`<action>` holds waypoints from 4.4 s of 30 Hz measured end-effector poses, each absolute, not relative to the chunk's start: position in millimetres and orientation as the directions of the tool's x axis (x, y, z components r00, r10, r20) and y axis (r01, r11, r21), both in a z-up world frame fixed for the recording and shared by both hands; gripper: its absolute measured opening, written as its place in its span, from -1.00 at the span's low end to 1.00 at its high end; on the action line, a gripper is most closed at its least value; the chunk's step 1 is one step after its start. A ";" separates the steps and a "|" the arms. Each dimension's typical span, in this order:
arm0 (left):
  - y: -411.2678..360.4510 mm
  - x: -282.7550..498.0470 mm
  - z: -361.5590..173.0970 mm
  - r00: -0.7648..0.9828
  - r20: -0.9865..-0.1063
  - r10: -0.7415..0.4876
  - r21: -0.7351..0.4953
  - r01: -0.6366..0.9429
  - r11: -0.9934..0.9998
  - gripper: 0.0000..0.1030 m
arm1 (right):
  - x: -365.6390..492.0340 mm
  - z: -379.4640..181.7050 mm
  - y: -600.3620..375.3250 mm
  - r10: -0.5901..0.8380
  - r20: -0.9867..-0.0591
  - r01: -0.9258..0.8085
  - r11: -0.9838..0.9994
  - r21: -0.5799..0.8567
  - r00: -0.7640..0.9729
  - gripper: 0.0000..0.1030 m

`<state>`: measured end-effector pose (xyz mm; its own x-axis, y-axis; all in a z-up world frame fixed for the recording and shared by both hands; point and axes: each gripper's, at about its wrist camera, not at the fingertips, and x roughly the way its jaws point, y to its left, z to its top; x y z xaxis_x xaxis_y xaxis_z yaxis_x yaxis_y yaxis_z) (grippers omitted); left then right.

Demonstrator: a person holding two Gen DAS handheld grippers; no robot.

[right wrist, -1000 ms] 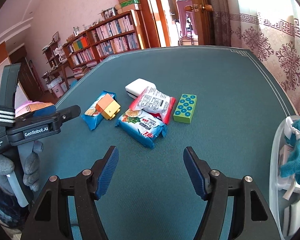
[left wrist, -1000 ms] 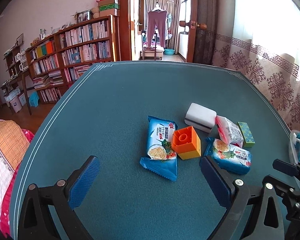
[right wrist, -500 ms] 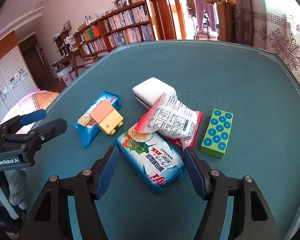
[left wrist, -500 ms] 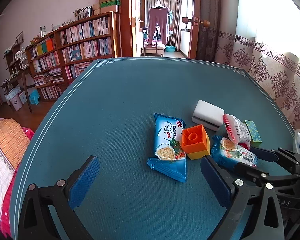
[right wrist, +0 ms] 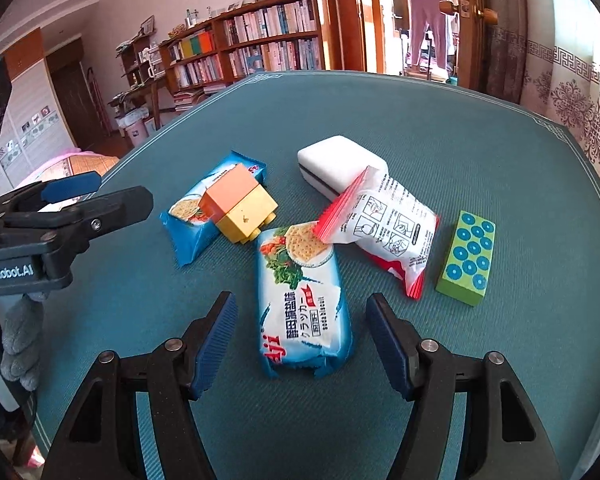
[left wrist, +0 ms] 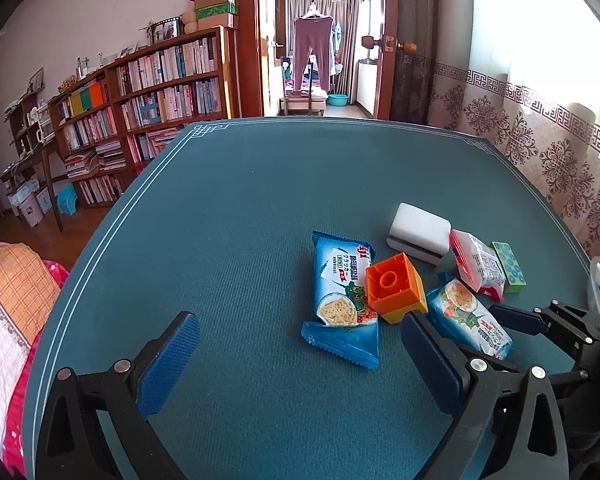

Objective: Organize objects
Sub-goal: 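Grasp the orange toy block with the left tool while the right tool grasps the cracker packet, then carry the cracker packet into the clear bowl with the right tool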

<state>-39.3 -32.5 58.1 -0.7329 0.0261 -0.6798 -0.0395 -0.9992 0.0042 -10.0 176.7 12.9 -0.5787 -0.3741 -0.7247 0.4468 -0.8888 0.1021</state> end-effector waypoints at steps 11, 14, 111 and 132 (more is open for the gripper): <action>-7.1 -47.5 50.8 -0.717 -0.694 0.062 0.016 -0.102 -0.995 0.99 | 1.6 14.1 193.9 -0.337 -0.726 0.396 -0.913 0.097 -0.599 -0.15; 2.2 -51.7 49.6 -0.721 -0.689 0.070 0.028 -0.122 -0.992 0.99 | 15.6 12.5 205.5 -0.329 -0.726 0.385 -0.918 0.096 -0.603 -0.15; 129.5 -3.2 68.8 -0.660 -0.673 0.333 -0.064 -0.397 -0.916 -0.10 | 106.9 78.5 456.4 0.127 -0.567 -0.227 -0.968 0.110 -0.814 -0.18; 202.3 21.4 73.4 -0.565 -0.683 0.463 -0.041 -0.603 -0.796 -0.10 | 118.3 81.0 470.7 0.226 -0.552 -0.329 -0.940 0.093 -0.803 -0.02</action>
